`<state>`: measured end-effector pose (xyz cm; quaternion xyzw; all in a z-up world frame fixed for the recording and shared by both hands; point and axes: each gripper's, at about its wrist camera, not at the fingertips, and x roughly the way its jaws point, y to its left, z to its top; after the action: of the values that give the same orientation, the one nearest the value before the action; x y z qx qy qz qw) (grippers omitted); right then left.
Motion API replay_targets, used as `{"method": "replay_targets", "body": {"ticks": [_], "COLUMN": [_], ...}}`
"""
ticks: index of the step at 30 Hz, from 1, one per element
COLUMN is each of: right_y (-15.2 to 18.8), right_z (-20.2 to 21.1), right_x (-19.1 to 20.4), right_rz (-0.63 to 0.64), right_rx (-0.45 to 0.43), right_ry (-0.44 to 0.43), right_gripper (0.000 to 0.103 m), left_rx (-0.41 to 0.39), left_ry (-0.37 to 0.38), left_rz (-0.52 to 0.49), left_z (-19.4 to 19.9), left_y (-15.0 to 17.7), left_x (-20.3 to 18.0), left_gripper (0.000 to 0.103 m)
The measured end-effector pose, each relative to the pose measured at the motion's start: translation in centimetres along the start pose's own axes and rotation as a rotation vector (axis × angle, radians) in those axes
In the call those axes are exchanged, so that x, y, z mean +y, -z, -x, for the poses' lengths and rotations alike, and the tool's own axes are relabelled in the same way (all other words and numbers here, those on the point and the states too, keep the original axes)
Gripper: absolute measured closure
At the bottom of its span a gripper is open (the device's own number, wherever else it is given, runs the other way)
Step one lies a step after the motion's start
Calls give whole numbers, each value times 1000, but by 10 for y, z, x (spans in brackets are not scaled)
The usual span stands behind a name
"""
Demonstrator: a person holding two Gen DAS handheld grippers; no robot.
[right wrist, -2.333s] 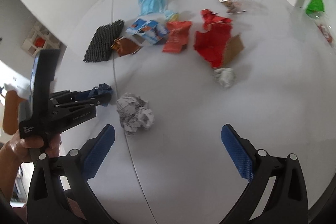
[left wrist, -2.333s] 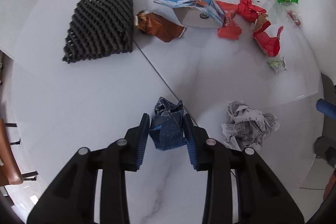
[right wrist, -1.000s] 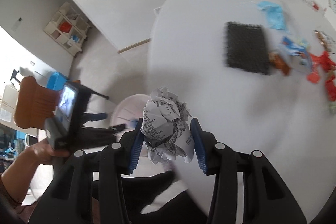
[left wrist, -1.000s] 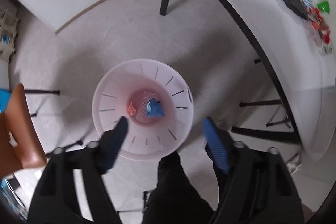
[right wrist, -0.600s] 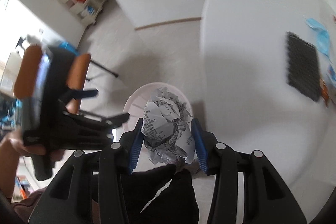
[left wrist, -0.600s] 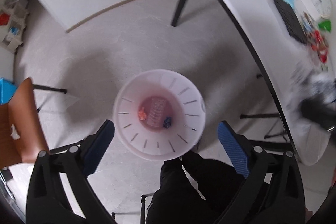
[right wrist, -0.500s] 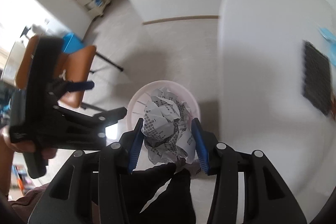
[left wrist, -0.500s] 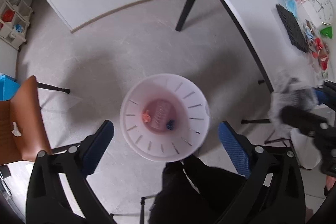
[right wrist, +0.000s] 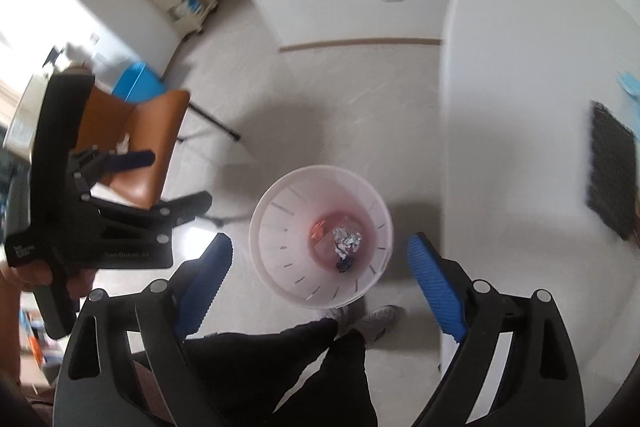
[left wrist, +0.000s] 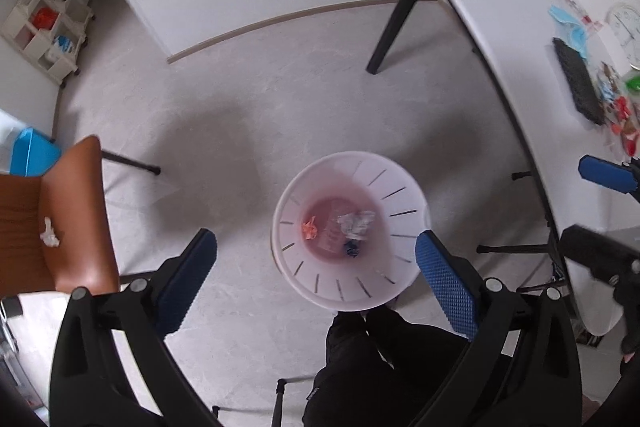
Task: Collect trash
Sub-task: 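Carry both items to the wastebasket and release them inside, then grasp the black foam mesh with the left tool while the right tool grasps the blue bird-printed box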
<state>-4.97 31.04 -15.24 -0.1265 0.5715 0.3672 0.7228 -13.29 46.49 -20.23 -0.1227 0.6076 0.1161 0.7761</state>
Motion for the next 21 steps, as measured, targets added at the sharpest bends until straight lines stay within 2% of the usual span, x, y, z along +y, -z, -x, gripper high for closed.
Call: {"method": "replay_targets", "body": {"ticks": [3,5,7,11,16,18,21], "right_y": [10,20,30,63,92,102,114], "right_z": [30,57,75,114,143,149,158], "right_x": [-19,-42,-62,-114,-175,-199,-233], "right_rz": [-83,-171,-237,-395,-511,-550,-599], "right_rx": [-67,-129,-165,-221,-244,-253,-258], "right_ry": [24,60,87,196,292,320,334], "right_gripper": [9,6,5,4,4,4,4], "left_rx": [-33,-60,-84,-112,-145,-145,-139], "left_ry": [32,84,144,245,282,307,299], "left_rz": [-55,-94,-145,-254,-357,-363,-336], "left_z": [14,25,37,47,42,35,20], "left_y": [-9,-17,-27,-45,-73,-87,-105], "left_x": [-24,-45,-73,-134,-211,-239,-269], "left_gripper": [8,8,8,8,8,8,8]}}
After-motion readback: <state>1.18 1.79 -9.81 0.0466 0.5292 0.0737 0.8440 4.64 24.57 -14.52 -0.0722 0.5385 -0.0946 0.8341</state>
